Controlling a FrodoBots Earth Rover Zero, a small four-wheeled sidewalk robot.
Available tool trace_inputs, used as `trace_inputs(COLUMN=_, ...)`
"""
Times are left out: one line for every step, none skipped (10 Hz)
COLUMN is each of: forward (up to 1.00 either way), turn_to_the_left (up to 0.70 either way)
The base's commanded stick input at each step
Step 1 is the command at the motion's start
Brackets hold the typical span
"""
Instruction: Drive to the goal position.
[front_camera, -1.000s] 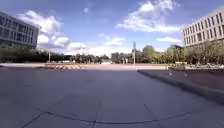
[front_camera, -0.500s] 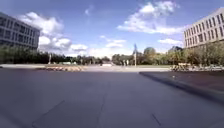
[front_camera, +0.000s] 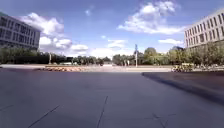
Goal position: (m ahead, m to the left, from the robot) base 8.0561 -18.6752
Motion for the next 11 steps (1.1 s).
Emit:
trace_inputs(forward=0.7, turn_to_the_left=0.0)
trace_inputs(forward=0.7, turn_to_the_left=0.0)
trace_inputs(forward=0.7, turn_to_the_left=0.0)
trace_inputs(forward=0.7, turn_to_the_left=0.0)
trace_inputs(forward=0.7, turn_to_the_left=0.0)
trace_inputs(forward=0.7, turn_to_the_left=0.0)
trace_inputs(forward=0.7, turn_to_the_left=0.0)
trace_inputs(forward=0.7, turn_to_the_left=0.0)
trace_inputs(forward=0.7, turn_to_the_left=0.0)
trace_inputs(forward=0.7, turn_to_the_left=0.0)
trace_inputs(forward=0.7, turn_to_the_left=0.0)
